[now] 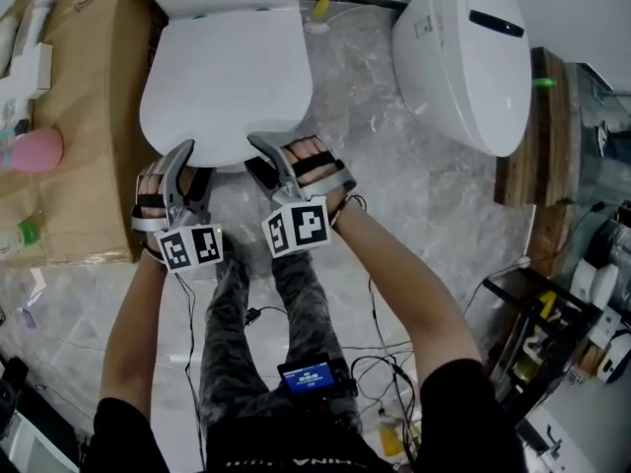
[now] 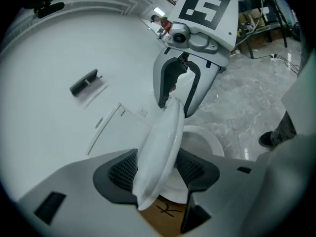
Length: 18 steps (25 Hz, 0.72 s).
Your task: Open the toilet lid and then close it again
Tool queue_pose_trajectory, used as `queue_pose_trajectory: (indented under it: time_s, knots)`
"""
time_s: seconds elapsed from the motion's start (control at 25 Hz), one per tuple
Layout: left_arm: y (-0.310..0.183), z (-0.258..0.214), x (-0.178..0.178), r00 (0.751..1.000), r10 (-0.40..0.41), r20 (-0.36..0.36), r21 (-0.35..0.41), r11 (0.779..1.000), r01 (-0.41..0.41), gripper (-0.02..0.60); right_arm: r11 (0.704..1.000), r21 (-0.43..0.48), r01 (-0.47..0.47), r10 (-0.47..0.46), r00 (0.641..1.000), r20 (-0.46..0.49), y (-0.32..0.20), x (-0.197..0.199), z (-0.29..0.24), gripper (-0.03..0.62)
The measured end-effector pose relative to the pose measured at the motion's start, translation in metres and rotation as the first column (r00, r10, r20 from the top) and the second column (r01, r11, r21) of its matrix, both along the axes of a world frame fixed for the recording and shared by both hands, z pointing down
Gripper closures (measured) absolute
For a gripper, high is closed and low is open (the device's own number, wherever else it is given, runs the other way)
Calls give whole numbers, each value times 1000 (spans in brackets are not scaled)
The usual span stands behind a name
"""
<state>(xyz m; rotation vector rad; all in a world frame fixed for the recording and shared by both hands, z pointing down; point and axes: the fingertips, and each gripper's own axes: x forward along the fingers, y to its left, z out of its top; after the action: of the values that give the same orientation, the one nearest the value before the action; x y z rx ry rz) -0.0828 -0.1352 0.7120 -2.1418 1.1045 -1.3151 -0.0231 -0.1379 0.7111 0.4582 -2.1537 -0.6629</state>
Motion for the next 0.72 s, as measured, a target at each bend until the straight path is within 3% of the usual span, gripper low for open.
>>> queue_pose_trajectory:
  time_s: [0.12, 0.24, 0.44, 0.72]
  knots:
    - [-25, -36, 2, 1000, 9, 15, 27, 1000, -9, 341, 1000, 12, -7, 7, 1000, 27, -22, -2, -38, 410]
    - [-49, -71, 2, 1000, -4, 29, 57, 998, 3, 439, 1000, 0, -30, 29, 998, 59, -47, -3, -75, 441]
    - [-94, -110, -4, 997, -43, 60, 38, 998, 41, 437, 999, -36, -31, 34, 996, 85, -89, -8, -114, 474]
    - [-157, -145, -9, 998, -53, 41, -57, 997, 55, 423, 995, -86, -49, 57, 994, 91, -151, -15, -151, 482]
